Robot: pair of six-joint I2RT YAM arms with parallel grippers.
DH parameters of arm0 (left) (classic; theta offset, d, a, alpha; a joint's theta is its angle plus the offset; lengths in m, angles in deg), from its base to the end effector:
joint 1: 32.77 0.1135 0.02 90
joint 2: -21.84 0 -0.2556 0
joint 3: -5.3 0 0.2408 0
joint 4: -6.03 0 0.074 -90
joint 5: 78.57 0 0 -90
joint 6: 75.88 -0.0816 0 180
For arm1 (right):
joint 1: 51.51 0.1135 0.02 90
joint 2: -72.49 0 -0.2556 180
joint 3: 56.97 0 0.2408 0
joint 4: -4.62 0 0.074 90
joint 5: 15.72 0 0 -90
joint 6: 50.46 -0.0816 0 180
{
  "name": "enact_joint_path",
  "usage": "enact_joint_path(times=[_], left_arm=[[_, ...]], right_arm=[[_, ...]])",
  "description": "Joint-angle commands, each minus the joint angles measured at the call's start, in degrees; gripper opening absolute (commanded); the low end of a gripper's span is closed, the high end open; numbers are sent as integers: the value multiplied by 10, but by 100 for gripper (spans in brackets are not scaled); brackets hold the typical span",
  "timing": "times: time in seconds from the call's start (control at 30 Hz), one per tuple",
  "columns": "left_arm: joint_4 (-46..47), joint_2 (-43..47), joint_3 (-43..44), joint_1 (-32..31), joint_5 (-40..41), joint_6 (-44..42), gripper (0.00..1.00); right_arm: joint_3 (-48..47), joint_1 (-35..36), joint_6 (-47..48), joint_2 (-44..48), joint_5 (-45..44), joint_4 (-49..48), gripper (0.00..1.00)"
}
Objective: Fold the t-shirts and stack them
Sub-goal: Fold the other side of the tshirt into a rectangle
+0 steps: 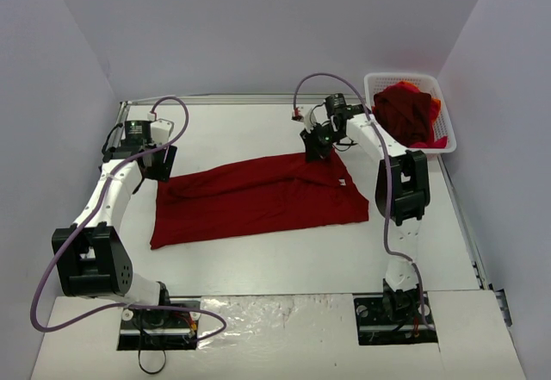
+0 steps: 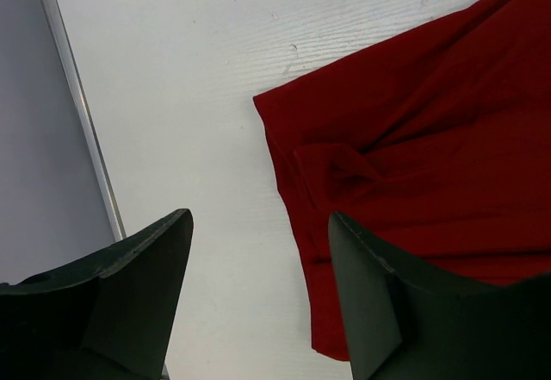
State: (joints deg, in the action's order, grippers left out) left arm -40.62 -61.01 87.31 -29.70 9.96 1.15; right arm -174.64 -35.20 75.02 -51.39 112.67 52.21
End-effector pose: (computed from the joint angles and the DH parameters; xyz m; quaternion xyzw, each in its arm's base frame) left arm 0.3337 0.0158 0.2489 0.0850 0.9280 0.0387 0.3606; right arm 0.4497 0.1844 0.1883 -0.4839 0.7629 0.2593 0.3413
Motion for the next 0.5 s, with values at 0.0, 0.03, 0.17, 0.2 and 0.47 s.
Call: enact_joint_path(times=[0.0, 0.03, 0.17, 0.2, 0.47], left_arm=[[1, 16, 9, 3, -3, 4, 63], [1, 17, 9, 2, -3, 4, 63], [1, 17, 7, 2, -3, 4, 63], [1, 17, 7, 2, -3, 4, 63], [1, 17, 6, 2, -8, 6, 63]], right_arm=[[17, 5, 5, 44, 9, 20, 0], [25, 5, 6, 47, 9, 19, 0], [44, 6, 10, 61, 19, 19, 0], [48, 8, 12, 64, 19, 20, 0], [87, 24, 16, 106, 20, 22, 0]])
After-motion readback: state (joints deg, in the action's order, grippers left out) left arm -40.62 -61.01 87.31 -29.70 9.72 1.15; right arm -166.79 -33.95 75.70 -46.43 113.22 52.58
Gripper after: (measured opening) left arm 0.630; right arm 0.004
